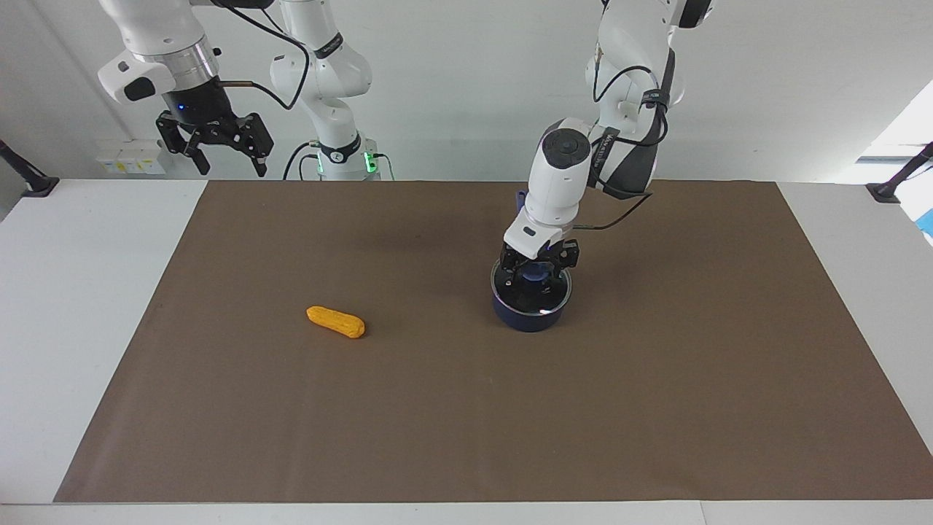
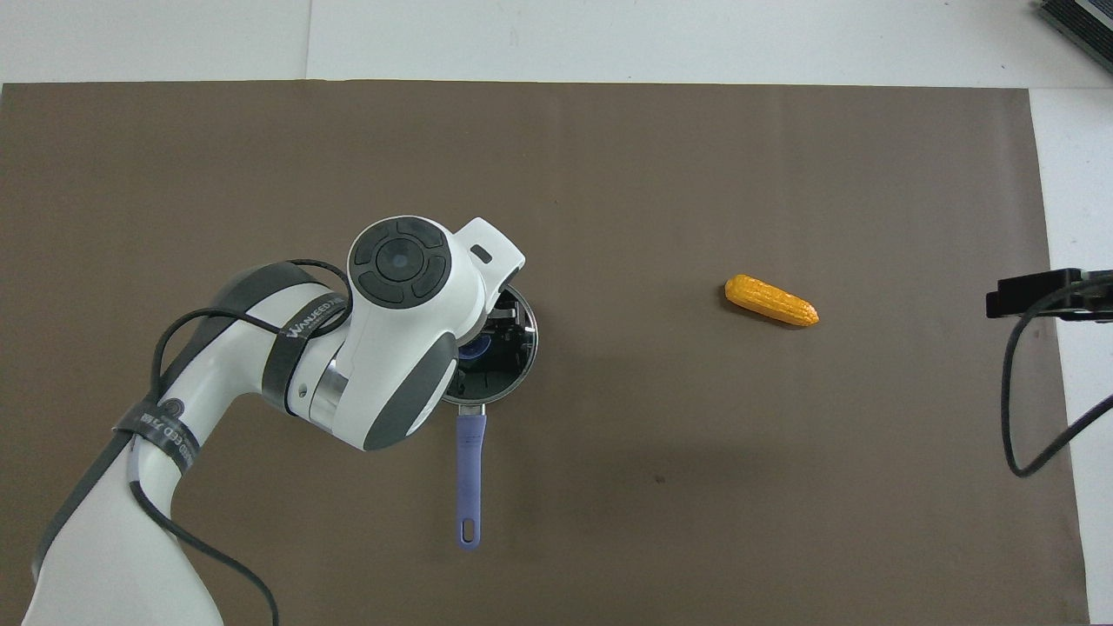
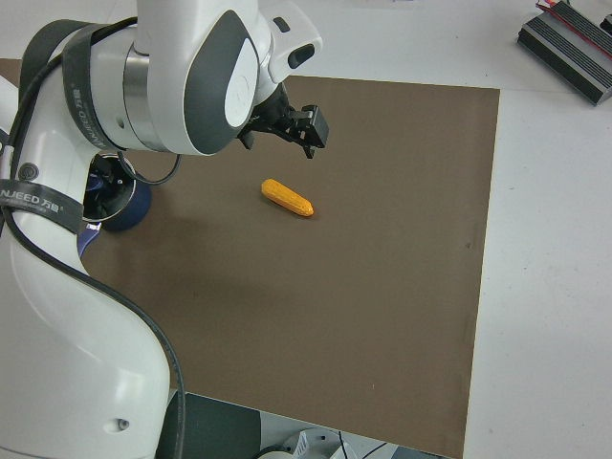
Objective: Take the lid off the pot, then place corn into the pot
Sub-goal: 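Grasp the lid knob with the left gripper while the right gripper reaches out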
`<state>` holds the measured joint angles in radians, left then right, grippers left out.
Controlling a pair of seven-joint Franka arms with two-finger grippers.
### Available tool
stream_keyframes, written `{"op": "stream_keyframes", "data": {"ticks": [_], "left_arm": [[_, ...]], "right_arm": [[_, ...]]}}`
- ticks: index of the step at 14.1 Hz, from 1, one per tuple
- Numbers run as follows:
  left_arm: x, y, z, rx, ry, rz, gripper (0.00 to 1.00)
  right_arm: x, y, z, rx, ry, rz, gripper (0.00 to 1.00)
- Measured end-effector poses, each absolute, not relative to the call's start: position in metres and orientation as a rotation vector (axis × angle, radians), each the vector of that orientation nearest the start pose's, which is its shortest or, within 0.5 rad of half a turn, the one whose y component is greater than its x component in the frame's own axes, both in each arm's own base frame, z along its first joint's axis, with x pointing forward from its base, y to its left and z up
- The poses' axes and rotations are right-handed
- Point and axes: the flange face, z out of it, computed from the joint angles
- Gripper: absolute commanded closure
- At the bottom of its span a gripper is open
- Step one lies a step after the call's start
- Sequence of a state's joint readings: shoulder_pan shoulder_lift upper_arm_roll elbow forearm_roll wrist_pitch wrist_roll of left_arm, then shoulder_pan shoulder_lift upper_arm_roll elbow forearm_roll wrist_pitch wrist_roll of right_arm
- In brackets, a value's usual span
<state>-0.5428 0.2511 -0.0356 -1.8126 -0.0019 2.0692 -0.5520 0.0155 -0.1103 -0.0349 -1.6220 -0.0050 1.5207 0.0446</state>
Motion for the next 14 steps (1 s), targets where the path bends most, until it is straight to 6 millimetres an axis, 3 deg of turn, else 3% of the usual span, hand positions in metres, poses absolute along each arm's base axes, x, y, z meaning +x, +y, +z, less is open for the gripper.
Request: {"op": "stream_keyframes", "data": {"ticks": [1, 4, 6, 8, 11, 14], "left_arm": [[0.523, -0.341, 0.403, -3.153, 0.04, 0.002, 0.38], [0.523, -0.341, 0.403, -3.153, 0.04, 0.002, 0.96], [0.523, -0.341, 0.403, -3.153, 0.04, 0.002, 1.0], [0.523, -0.341, 0.403, -3.153, 0.039, 0.002, 1.0], [0.525, -0.34, 0.406, -3.156, 0.036, -0.007, 1.0], [0.534, -0.337, 0.426, -3.167, 0.017, -0.043, 1.0]], "right_arm": [[0.513, -0.011, 0.654, -3.141, 0.1, 0.007, 0.0], [0.512, -0.007, 0.654, -3.142, 0.086, 0.024, 0.0], [0.512, -0.007, 0.652, -3.142, 0.086, 0.022, 0.0], [0.52, -0.007, 0.637, -3.141, 0.085, -0.019, 0.0], [0.537, -0.006, 0.582, -3.142, 0.051, -0.02, 0.0], [0.565, 0.002, 0.511, -3.13, -0.035, -0.011, 0.0]]}}
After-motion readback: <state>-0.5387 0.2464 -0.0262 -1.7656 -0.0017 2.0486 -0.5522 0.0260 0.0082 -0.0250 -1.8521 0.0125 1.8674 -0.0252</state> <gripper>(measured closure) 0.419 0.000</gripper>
